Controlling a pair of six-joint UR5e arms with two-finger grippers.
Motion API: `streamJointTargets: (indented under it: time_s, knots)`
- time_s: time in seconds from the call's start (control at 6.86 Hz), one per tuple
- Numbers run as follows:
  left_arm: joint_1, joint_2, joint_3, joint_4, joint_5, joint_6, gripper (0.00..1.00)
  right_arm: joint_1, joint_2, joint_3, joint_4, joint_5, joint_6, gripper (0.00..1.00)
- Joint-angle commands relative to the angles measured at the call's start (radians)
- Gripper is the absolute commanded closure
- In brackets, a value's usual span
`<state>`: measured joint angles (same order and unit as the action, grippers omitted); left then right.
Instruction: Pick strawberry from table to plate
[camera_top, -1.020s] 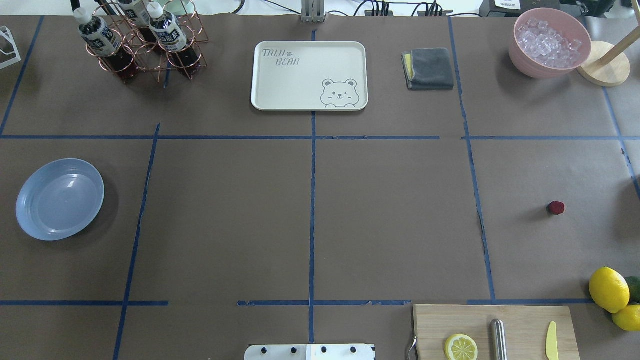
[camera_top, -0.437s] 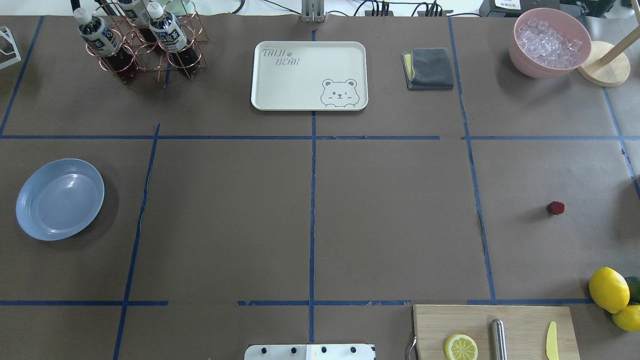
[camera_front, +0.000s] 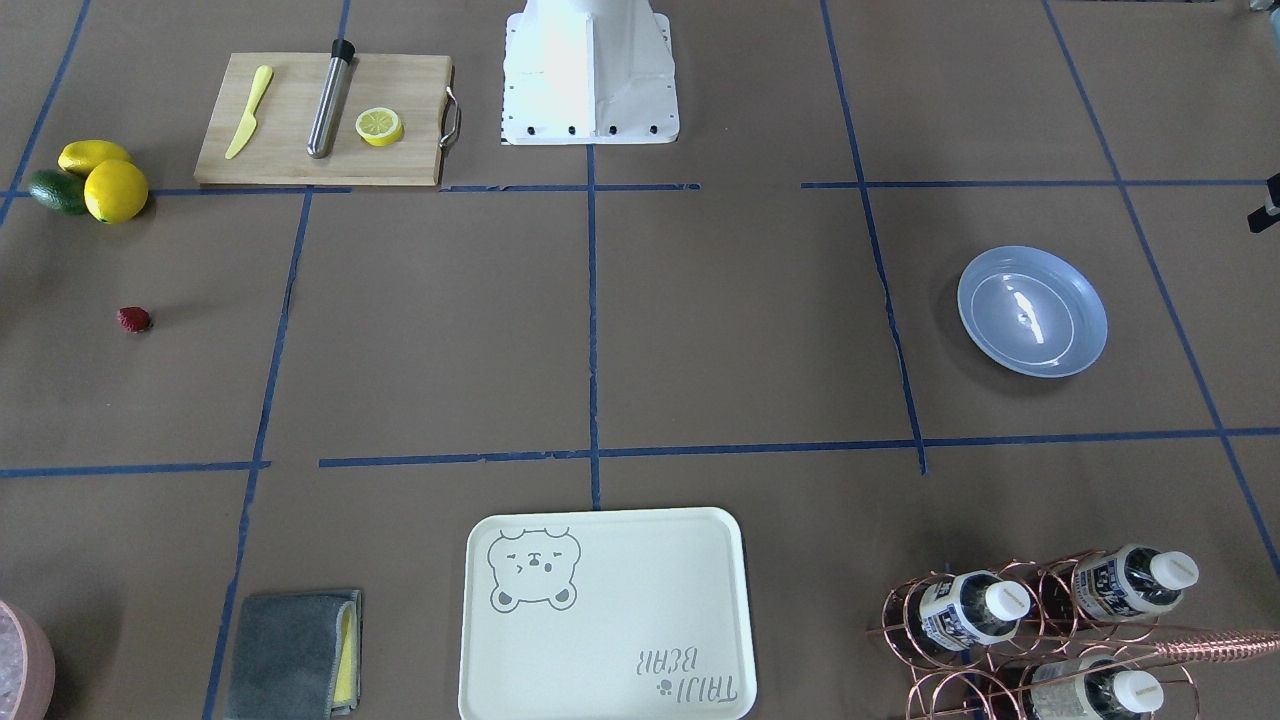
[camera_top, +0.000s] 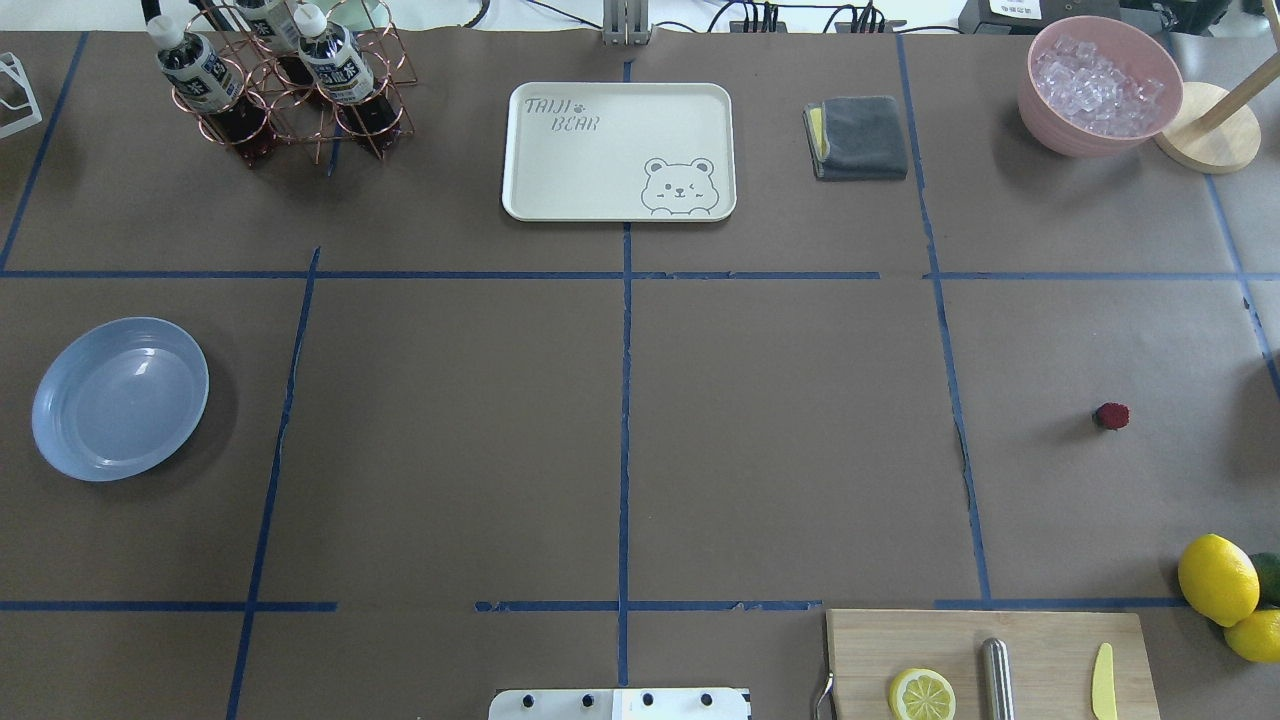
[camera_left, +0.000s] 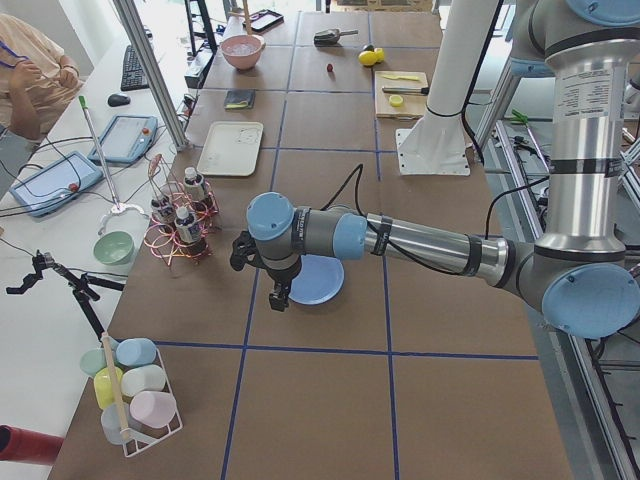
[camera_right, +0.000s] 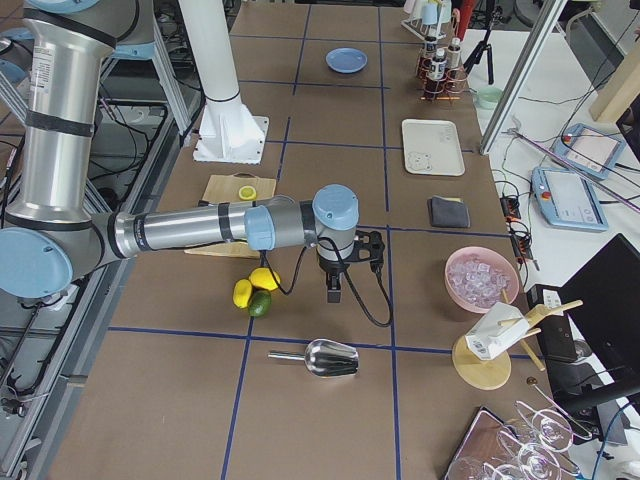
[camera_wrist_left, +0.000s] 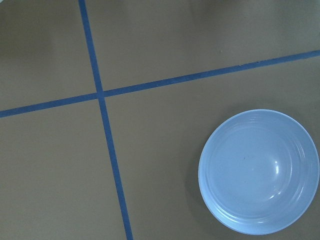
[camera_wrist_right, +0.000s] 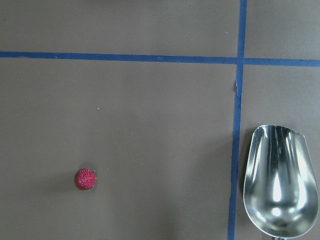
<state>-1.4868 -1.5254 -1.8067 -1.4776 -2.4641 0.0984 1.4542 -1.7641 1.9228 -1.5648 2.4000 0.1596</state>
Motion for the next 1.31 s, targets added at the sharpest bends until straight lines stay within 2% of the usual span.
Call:
streamJointTargets:
  time_s: [0.0,0.15,0.44,0.58,0.73,1.02,1.17]
  knots:
    - [0.003,0.007,0.032,-0.097,-0.012,0.001,0.00,0.000,0.001,0.012,0.002,0.002,-0.006,0.00]
    - [0.008,0.011,0.050,-0.128,-0.016,0.001,0.00,-0.001,0.003,0.013,0.002,0.004,-0.009,0.00]
    - [0.115,0.011,0.079,-0.240,-0.053,-0.011,0.00,-0.002,0.000,0.033,0.002,0.033,-0.009,0.00]
    - [0.137,0.005,0.190,-0.316,-0.056,-0.017,0.00,-0.002,0.001,0.035,0.002,0.036,-0.009,0.00]
    - [0.189,0.005,0.210,-0.407,-0.047,-0.169,0.00,-0.005,0.002,0.035,0.002,0.036,-0.006,0.00]
    - [0.299,-0.001,0.323,-0.655,-0.033,-0.397,0.00,-0.005,0.002,0.038,0.003,0.036,-0.008,0.00]
    - [0.374,-0.001,0.326,-0.700,0.062,-0.487,0.02,-0.005,0.000,0.038,0.003,0.036,-0.011,0.00]
